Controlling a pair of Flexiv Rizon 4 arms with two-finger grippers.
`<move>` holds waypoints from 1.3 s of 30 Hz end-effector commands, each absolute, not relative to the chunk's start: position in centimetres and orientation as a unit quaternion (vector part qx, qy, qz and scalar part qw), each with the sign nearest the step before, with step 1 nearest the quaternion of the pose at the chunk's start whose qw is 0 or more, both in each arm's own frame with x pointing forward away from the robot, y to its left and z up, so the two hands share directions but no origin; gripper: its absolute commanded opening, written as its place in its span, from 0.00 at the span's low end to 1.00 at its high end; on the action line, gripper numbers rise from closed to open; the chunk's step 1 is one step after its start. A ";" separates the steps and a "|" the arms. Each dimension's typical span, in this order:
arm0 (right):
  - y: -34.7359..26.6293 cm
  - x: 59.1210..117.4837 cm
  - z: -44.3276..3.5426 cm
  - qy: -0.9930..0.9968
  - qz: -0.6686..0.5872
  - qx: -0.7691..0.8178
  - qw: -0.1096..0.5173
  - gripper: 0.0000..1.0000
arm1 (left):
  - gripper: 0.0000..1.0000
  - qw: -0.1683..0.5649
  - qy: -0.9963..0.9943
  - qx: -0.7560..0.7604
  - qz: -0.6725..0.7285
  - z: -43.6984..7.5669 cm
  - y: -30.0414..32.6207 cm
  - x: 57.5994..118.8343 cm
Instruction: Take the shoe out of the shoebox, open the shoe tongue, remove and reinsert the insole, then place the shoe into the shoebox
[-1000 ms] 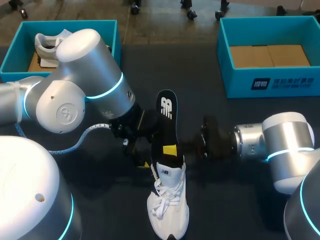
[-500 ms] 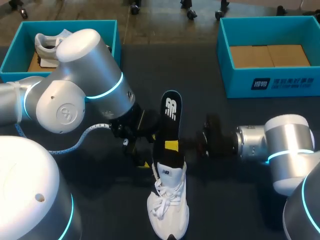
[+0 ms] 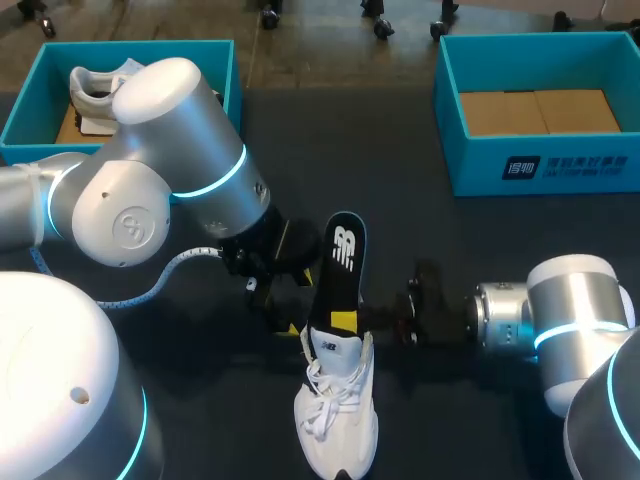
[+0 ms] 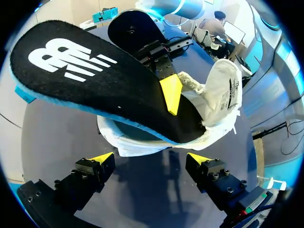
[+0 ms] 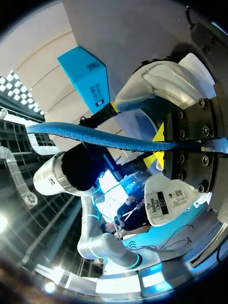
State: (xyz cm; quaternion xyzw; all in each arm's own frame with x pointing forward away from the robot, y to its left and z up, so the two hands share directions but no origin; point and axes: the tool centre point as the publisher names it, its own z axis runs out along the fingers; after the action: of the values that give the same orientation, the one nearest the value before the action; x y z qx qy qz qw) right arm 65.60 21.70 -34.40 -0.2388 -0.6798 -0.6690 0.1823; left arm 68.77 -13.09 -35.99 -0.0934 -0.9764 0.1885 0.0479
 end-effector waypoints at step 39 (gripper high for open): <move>22.0 67.5 -32.5 -0.670 -0.679 -0.243 0.175 0.00 | 1.00 0.047 -0.976 -0.093 0.189 -36.0 -13.0 68.7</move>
State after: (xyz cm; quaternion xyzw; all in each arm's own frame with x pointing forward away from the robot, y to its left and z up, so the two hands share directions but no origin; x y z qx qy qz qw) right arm 67.65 21.60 -31.80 -0.2440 -0.6714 -0.6782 0.1723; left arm 68.77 -13.09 -35.99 -0.0934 -0.9764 0.1885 0.0479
